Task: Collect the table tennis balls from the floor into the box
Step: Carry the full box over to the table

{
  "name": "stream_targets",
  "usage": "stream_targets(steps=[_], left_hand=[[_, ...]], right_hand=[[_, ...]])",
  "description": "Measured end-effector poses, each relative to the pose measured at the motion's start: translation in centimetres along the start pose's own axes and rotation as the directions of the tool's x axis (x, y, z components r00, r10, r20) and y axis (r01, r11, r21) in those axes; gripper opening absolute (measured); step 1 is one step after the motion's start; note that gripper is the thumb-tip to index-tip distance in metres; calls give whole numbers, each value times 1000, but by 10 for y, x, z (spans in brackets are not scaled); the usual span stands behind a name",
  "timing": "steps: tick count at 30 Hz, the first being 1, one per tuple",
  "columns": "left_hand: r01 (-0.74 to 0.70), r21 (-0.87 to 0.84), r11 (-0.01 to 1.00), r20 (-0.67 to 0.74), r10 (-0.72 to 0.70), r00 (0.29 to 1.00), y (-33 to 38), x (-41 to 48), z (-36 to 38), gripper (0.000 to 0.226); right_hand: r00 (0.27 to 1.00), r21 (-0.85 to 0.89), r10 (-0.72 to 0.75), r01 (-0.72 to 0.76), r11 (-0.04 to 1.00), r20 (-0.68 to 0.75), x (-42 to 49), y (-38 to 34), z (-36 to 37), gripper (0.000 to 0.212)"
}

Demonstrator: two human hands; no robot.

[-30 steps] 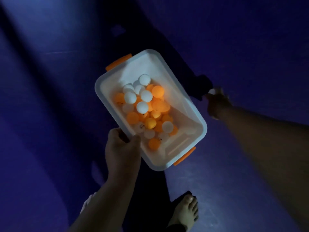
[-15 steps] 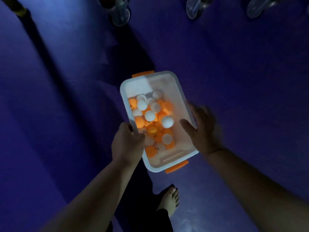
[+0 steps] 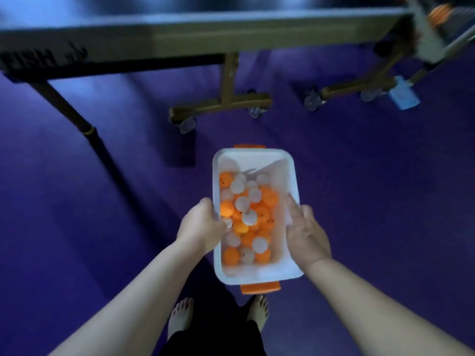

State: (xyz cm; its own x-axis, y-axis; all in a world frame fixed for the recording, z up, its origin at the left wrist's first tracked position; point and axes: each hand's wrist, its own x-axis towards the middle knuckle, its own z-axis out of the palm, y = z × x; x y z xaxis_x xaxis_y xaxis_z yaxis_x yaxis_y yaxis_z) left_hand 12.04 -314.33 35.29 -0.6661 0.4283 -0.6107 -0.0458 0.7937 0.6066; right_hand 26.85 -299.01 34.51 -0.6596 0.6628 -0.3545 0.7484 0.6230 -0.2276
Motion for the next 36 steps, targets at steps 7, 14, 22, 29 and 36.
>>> stream_targets(steps=[7,14,22,29,36], left_hand=[[-132,118,984,99,121,988,57,-90,-50,10],[-364,172,915,293,306,906,116,-170,-61,22],[-428,286,857,290,348,891,143,-248,-49,22],[-333,327,885,160,295,942,137,-320,-26,27],[-233,277,932,5,241,971,102,-405,7,17]], right_hand=[[984,134,174,-167,977,-47,-99,-20,-97,69],[922,262,346,-297,918,-171,-195,-8,-170,71],[914,346,344,-258,902,-214,-262,23,-201,64],[956,376,203,-113,920,-210,-313,57,-217,61],[984,332,5,55,942,-177,-361,89,-225,61]])
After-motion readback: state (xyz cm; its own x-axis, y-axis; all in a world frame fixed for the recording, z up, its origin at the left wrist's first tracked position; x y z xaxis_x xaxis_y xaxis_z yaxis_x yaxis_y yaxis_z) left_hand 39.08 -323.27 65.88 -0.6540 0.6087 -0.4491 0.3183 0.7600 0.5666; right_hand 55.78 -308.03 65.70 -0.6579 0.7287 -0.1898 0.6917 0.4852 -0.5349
